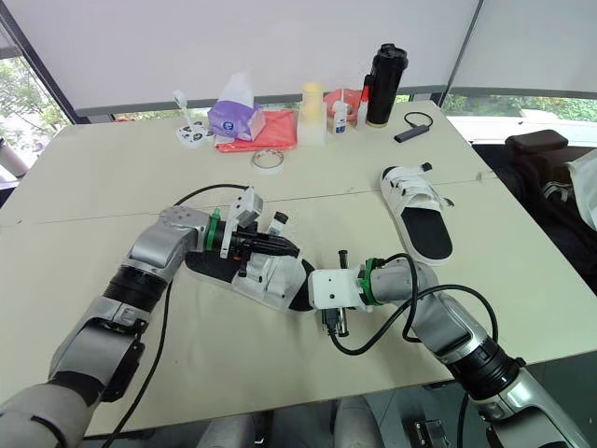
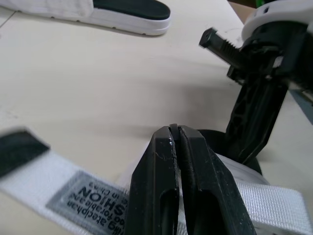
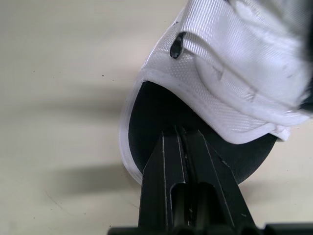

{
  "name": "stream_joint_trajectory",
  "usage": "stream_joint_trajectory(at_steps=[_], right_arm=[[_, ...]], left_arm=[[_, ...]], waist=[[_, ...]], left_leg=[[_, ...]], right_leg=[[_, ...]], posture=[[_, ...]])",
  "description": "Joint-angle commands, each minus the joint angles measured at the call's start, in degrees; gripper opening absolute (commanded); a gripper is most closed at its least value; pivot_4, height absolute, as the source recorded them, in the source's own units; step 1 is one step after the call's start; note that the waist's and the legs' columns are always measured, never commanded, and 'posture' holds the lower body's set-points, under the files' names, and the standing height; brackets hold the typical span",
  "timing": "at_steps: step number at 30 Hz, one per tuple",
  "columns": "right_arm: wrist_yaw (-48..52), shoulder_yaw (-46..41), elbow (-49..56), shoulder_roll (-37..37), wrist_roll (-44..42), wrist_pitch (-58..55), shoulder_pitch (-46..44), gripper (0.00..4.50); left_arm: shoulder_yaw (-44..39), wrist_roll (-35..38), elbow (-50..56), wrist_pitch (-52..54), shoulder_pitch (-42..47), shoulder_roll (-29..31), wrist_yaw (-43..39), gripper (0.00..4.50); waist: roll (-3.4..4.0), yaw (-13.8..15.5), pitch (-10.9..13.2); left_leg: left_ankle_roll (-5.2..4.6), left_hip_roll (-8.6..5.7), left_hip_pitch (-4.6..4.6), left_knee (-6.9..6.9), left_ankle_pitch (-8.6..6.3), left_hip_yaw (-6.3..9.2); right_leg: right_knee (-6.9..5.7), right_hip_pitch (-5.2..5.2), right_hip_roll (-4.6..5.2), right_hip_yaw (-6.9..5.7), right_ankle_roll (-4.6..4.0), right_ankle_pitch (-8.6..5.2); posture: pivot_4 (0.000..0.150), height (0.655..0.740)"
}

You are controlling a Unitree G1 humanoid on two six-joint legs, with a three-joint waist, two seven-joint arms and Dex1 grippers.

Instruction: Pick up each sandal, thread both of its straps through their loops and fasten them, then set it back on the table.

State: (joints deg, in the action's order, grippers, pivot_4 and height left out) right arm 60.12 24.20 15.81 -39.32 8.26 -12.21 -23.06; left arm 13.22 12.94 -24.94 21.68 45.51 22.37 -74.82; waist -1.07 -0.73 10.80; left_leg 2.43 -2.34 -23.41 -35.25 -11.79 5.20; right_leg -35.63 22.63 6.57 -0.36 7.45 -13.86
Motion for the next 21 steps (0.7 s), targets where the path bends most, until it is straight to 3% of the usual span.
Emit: stream_joint_trajectory(at_steps=[1,21], right_arm=[[0.54,0.71,-0.37,0.03,0.56,-0.2,0.2,0.0],[0.59,0.47,-0.49,0.09,0.65,-0.23,0.29,0.0]], left_arm=[[0.57,-2.25,-3.12,-1.15,-0.36,-0.53,2.58,0.01],[-0.02,-0.65,-2.04,2.92,-0.52,-1.0,3.83,0.01]], waist=[[0.02,0.01,-0.02],[0.03,0.06,-0.14]], left_leg=[[0.0,0.0,0.03,-0.01,0.0,0.0],[0.0,0.0,0.14,-0.07,0.0,0.01]], right_leg=[[0.0,-0.03,0.0,0.0,-0.01,0.0],[-0.01,-0.18,0.0,0.0,-0.06,-0.01]], posture=[[0.15,0.74],[0.15,0.74]])
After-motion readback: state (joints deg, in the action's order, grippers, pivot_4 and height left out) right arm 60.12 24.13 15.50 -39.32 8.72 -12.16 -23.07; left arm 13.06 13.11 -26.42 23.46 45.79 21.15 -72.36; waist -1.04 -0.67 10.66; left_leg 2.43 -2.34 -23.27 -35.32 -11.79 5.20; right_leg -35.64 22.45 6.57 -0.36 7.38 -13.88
